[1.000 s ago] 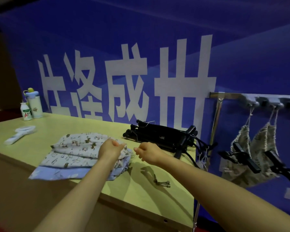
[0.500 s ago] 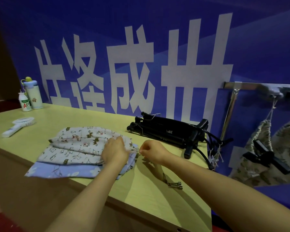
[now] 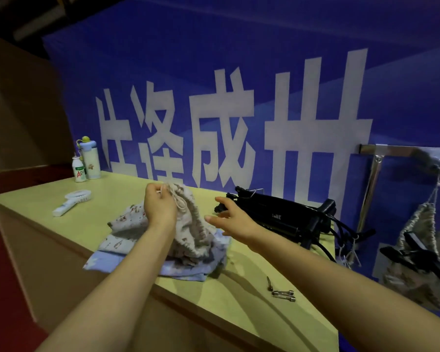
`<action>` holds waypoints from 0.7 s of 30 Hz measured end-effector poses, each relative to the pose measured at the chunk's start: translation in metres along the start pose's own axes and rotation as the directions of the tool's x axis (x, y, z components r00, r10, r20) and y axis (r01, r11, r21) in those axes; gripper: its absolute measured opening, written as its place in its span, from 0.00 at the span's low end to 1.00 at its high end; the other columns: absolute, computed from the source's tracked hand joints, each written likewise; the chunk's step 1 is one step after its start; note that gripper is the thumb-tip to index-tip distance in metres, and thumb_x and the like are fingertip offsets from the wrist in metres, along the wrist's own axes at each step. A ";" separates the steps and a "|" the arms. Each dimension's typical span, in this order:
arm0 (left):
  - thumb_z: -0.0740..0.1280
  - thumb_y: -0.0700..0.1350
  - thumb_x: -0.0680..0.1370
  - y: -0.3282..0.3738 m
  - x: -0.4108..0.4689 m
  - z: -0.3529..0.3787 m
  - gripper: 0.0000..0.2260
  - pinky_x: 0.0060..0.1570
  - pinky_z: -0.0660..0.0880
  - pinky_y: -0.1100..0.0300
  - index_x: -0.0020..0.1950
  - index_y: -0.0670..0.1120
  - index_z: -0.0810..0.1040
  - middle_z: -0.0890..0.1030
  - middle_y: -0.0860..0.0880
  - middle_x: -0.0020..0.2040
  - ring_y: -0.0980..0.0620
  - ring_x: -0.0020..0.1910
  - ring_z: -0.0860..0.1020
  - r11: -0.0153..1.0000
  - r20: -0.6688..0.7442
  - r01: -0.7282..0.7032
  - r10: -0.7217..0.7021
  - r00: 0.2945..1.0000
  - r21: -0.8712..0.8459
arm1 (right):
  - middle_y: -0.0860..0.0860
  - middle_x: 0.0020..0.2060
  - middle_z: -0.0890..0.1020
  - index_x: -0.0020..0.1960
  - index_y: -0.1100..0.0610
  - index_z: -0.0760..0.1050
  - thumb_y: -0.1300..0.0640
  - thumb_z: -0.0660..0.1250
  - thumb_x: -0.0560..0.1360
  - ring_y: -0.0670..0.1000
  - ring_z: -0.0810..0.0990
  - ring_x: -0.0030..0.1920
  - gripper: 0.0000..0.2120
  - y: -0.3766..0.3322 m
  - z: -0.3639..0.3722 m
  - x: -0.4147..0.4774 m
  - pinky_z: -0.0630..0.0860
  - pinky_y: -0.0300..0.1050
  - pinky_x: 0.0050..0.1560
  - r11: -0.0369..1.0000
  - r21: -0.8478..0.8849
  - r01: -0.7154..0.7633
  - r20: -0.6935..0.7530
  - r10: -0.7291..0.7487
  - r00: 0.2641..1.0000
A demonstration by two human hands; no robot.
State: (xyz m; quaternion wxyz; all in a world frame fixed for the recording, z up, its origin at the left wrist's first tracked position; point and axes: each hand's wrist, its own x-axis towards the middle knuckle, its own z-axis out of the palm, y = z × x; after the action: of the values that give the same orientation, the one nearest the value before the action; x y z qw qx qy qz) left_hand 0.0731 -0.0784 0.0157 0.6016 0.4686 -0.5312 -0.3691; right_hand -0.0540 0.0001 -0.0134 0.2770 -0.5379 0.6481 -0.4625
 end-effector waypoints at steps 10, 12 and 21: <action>0.59 0.43 0.80 0.072 -0.010 -0.055 0.04 0.42 0.67 0.60 0.47 0.45 0.70 0.75 0.46 0.44 0.48 0.44 0.74 0.972 -0.156 -0.234 0.228 0.961 -0.022 | 0.54 0.33 0.69 0.38 0.60 0.68 0.54 0.57 0.81 0.49 0.67 0.33 0.15 -0.086 0.049 -0.035 0.67 0.36 0.35 0.974 0.102 0.203 0.016 -0.206 0.978; 0.60 0.44 0.80 0.080 -0.015 -0.067 0.05 0.42 0.66 0.61 0.47 0.44 0.71 0.75 0.46 0.44 0.49 0.43 0.73 0.965 -0.207 -0.263 0.254 0.945 -0.018 | 0.66 0.40 0.74 0.46 0.71 0.69 0.55 0.57 0.80 0.60 0.72 0.38 0.17 -0.094 0.060 -0.041 0.73 0.47 0.42 0.967 0.152 0.206 0.055 -0.216 0.975; 0.63 0.45 0.79 0.030 -0.036 -0.101 0.18 0.33 0.66 0.58 0.30 0.43 0.63 0.63 0.44 0.28 0.46 0.32 0.67 0.987 0.183 0.054 -0.082 0.980 0.153 | 0.51 0.26 0.72 0.34 0.57 0.69 0.55 0.60 0.80 0.47 0.69 0.27 0.16 -0.048 0.044 -0.086 0.67 0.37 0.29 0.999 0.048 -0.006 0.087 0.002 0.996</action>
State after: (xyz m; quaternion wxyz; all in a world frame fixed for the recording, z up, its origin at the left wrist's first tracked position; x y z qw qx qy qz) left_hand 0.1649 -0.0184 0.0339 0.4995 0.4926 -0.5951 -0.3920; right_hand 0.0280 0.0694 -0.0011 0.3186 -0.5494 0.6252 -0.4536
